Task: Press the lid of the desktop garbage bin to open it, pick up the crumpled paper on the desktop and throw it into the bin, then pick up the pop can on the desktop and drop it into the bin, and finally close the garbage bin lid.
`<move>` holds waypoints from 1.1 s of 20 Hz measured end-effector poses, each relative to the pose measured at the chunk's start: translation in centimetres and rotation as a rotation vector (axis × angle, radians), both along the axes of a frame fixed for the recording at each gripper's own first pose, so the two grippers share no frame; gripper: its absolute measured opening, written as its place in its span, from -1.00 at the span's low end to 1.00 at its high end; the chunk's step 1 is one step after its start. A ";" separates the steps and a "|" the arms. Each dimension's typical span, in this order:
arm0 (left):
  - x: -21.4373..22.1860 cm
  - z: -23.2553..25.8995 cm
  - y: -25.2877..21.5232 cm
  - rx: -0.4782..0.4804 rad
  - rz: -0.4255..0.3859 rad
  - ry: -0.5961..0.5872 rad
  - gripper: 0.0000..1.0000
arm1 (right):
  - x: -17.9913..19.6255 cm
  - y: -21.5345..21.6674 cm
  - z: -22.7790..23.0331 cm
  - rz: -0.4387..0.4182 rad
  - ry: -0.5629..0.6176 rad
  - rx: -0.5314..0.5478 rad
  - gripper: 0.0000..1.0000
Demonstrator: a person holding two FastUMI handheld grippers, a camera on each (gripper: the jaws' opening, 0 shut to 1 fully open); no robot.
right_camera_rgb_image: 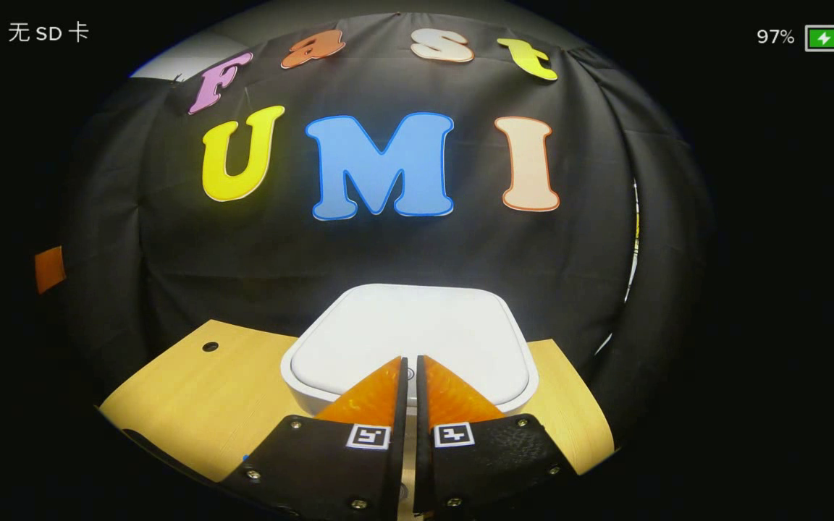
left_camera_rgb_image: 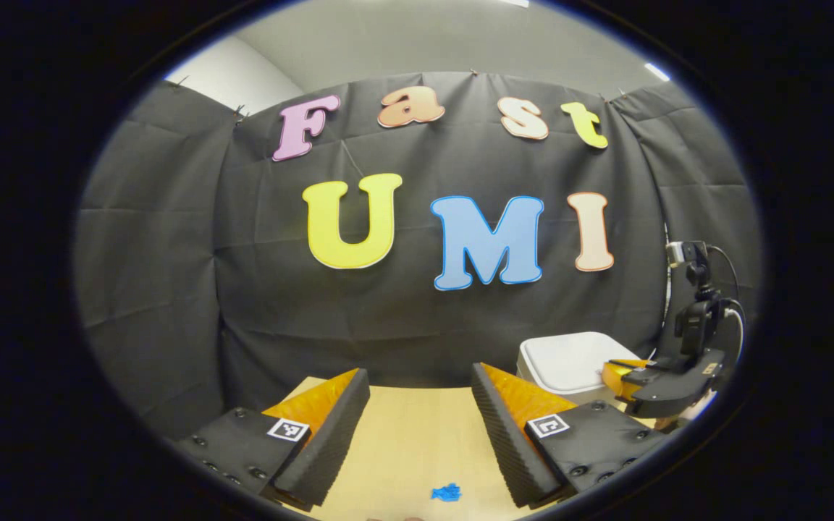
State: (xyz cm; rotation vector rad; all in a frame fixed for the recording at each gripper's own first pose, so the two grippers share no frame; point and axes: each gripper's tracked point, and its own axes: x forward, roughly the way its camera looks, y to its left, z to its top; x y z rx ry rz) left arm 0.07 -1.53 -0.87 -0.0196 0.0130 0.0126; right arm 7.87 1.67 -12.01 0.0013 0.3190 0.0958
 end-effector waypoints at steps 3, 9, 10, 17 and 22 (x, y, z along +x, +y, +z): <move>0.0 0.1 -0.2 -0.006 -0.005 -0.002 0.90 | -0.2 0.0 -0.2 0.012 0.013 0.016 -0.84; -0.7 0.2 -0.5 -0.013 -0.011 -0.009 0.89 | -0.2 -0.2 -0.1 0.018 0.020 0.028 -0.96; -0.8 0.1 -0.4 -0.018 -0.011 -0.008 0.89 | -0.3 -0.2 -0.2 0.018 0.030 0.055 -0.96; -1.2 0.5 -0.8 -0.021 -0.018 -0.017 0.90 | -0.2 -0.3 1.0 0.030 0.026 0.095 -0.98; -1.4 0.6 -1.5 -0.018 -0.030 -0.021 0.90 | -0.4 -0.7 3.8 0.021 -0.059 0.079 -0.99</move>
